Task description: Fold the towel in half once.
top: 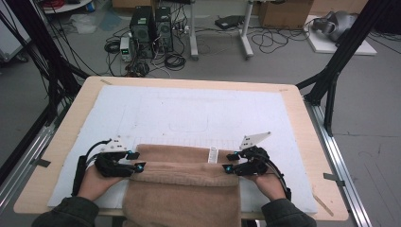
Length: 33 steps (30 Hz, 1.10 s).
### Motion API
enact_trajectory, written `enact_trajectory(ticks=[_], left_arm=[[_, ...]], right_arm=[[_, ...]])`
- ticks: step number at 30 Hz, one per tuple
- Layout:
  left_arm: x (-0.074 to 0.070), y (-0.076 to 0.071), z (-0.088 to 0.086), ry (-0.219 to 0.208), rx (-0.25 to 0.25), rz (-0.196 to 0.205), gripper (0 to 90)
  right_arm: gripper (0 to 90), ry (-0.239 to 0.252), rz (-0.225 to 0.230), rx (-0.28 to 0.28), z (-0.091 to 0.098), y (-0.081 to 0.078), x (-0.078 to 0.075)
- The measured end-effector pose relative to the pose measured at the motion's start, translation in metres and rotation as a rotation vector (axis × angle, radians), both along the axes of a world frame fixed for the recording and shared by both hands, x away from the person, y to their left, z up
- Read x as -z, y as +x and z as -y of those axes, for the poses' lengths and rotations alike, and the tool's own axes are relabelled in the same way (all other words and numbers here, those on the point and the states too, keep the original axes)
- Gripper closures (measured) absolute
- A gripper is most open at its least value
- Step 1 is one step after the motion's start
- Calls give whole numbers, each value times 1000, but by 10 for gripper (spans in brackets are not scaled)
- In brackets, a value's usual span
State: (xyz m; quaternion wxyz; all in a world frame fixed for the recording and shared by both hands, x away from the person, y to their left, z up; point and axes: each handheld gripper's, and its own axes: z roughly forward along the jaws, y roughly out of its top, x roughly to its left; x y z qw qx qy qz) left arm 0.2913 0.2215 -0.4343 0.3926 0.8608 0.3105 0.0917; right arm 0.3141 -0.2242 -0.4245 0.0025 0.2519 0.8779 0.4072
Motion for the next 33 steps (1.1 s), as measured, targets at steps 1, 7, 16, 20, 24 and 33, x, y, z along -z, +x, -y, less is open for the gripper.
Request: enact_trajectory(ticks=[1,7,16,20,24,33], left_arm=[[4,-1,1,0,12,1,589],[1,-12,0,-30,37,31,819],[-28,-65,-8,-68,100,113,819],[-33,-76,-12,-89,92,114,649],[-36,-65,-11,-95,83,124,595],[-44,-34,-11,-125,20,138,505]], right_arm=[[583,6,-23,-12,-2,0,5],[841,2,-40,-116,-9,-9,11],[825,60,66,-187,-5,-53,-29],[746,96,70,-204,-1,-65,-35],[686,84,86,-133,6,-50,-34],[524,-22,94,28,13,2,-13]])
